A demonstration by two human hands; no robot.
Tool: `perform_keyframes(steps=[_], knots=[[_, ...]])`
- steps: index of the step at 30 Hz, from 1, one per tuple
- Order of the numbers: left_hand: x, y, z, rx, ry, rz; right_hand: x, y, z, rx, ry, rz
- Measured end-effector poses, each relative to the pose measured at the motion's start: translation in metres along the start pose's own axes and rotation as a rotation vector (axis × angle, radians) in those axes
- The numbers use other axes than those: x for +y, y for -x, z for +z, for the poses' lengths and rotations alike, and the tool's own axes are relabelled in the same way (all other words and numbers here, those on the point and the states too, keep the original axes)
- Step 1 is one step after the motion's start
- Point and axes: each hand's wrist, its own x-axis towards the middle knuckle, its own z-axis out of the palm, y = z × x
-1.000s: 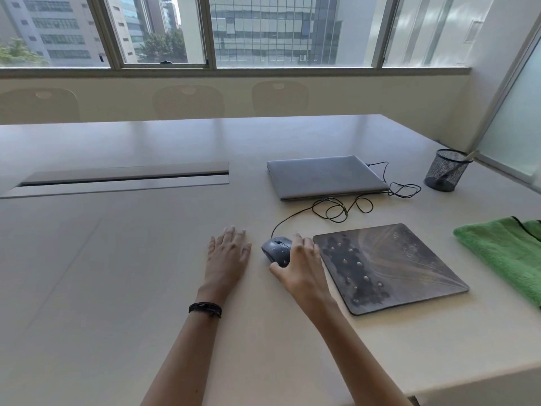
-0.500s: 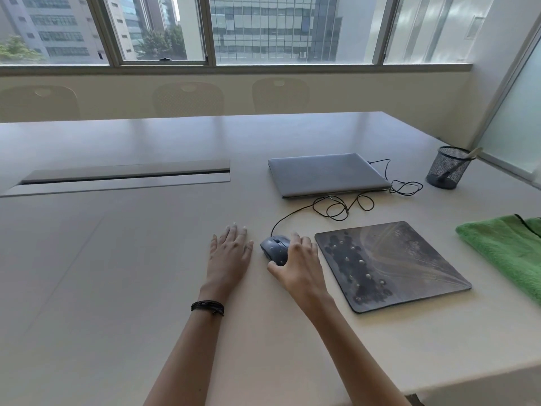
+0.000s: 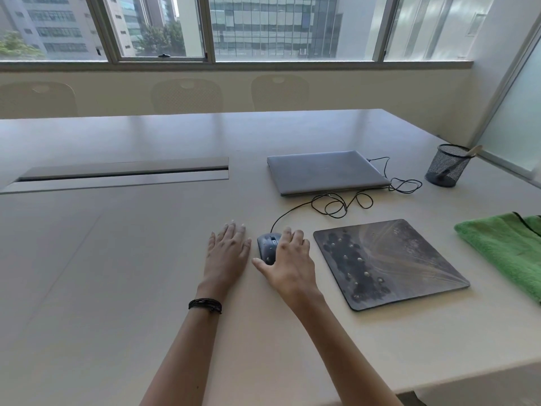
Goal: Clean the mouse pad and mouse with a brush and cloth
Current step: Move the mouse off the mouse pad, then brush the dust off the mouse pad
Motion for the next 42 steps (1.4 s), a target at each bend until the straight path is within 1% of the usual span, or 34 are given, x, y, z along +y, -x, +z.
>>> perform_keyframes(steps=[17, 20, 22, 26, 29, 34, 38, 42], knots=[[0.001, 0.002, -0.003, -0.005, 0.016, -0.001, 0.011, 0.001, 0.003, -0.057, -0.018, -0.051], [0.001, 0.002, -0.003, -0.003, 0.01, -0.005, 0.02, 0.003, -0.009, -0.038, -0.036, -0.101], [0.001, 0.002, -0.003, 0.004, 0.016, -0.009, 0.031, 0.003, -0.021, -0.015, -0.075, -0.198], [0.002, 0.003, -0.003, 0.02, 0.031, -0.021, 0.056, 0.0, -0.048, 0.05, -0.097, -0.451], [0.003, 0.004, -0.005, 0.036, 0.055, -0.041, 0.08, -0.004, -0.062, 0.048, -0.071, -0.549], [0.011, 0.005, -0.013, 0.101, 0.132, -0.1, 0.126, -0.015, -0.075, 0.02, -0.088, -0.601], [0.026, 0.008, -0.022, 0.129, 0.16, -0.192, 0.162, -0.026, -0.082, 0.009, -0.098, -0.592], [0.047, 0.005, -0.029, 0.168, 0.161, -0.21, 0.198, -0.04, -0.091, 0.003, -0.103, -0.574]])
